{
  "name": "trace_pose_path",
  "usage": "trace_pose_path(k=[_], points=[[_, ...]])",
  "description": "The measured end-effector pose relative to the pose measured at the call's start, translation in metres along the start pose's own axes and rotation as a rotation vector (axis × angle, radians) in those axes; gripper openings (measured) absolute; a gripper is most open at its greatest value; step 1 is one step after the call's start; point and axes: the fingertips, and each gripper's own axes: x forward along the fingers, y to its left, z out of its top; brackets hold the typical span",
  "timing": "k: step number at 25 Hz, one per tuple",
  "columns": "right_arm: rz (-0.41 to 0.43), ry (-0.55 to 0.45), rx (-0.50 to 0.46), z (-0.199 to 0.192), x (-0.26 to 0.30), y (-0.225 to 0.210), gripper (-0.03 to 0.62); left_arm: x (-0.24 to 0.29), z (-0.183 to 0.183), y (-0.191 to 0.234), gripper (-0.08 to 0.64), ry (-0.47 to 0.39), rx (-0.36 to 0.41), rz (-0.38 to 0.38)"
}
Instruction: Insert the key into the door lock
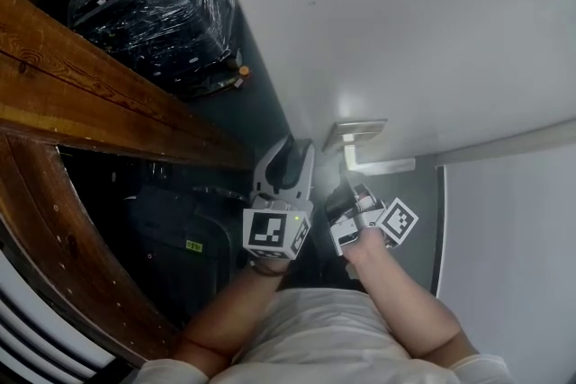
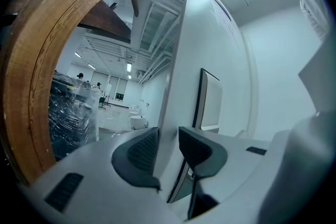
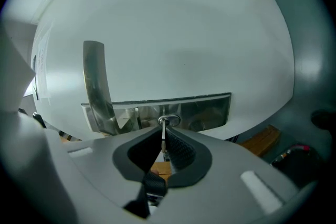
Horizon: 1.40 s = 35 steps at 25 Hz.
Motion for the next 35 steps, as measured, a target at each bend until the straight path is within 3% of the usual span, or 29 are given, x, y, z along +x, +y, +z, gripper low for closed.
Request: trace_pose_path(k=[4,9,14,18,23,26,29,31,35], points=[[0.003,0.016,-0.044,0.001,0.005,0.002,0.026,0.005,0.002,0.003,0.124,0.001,0.005,0.005],[-0.072,0.103,-0.161,-0.007,-0.010,0.006,0.026,-0.003,0.001,0.000,0.124,0.023,0.006,0.017],[-0.077,0.253,-0.378,-0.022,-0.035,0.023,0.026,-0.023,-0.001,-0.014,0.124,0.033,-0.006,0.050],[-0.100,0.343,-0.671,-0.023,-0.057,0.050,0.025,-0.040,0.005,-0.041,0.124,0.032,-0.010,0.059],[-0.001,0.344,-1.170,-0.024,-0.080,0.124,0.003,-0.068,0.021,-0.087,0.121,0.038,0.001,0.065],[0.046,0.318,-1.373,-0.029,-0.091,0.164,0.002,-0.083,0.039,-0.110,0.115,0.020,0.027,0.085],[0.074,0.286,-1.430,-0.033,-0.102,0.190,0.002,-0.096,0.058,-0.130,0.106,-0.013,0.053,0.105],[0.094,0.279,-1.449,-0.036,-0.110,0.201,0.002,-0.104,0.068,-0.142,0.031,-0.035,0.077,0.115],[0.118,0.271,-1.473,-0.034,-0.119,0.218,0.002,-0.111,0.078,-0.158,0.006,-0.048,0.088,0.116]])
